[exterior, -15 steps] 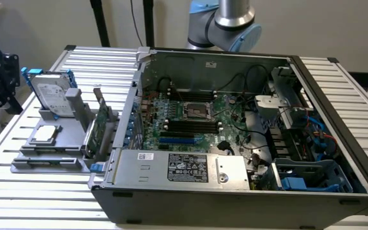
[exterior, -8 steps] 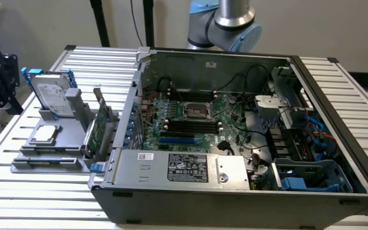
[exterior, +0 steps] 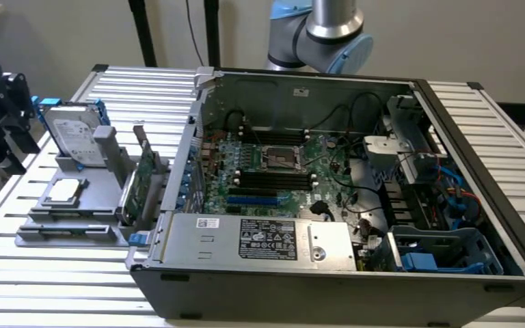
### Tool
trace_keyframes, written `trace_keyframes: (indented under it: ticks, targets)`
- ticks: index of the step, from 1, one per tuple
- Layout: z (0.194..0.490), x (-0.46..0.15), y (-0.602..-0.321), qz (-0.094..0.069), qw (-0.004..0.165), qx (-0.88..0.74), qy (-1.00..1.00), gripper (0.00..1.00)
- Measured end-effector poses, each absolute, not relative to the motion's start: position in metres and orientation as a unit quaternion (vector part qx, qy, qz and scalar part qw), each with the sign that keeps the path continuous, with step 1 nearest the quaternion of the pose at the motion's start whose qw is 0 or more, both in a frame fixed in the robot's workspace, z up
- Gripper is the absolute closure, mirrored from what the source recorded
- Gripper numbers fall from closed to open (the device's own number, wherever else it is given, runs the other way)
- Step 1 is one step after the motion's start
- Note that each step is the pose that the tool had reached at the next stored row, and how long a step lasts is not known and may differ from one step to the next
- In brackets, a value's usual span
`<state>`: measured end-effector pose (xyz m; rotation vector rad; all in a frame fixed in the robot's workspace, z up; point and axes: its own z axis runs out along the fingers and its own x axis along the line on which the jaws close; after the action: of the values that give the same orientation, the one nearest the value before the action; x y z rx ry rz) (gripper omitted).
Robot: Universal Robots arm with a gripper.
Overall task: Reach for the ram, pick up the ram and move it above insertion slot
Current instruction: 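Pick up the ram and move it above insertion slot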
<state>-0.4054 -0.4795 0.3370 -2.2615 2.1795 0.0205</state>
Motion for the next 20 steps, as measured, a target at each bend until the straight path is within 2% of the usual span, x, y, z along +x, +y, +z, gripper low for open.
trace_keyframes:
  ticks: [1,20]
  targets:
    - [0.335,-0.405,-0.48,0.007,0.0,-0.72,0.694,0.52]
    - [0.301,-0.405,-0.485,0.007,0.0,-0.72,0.694,0.52]
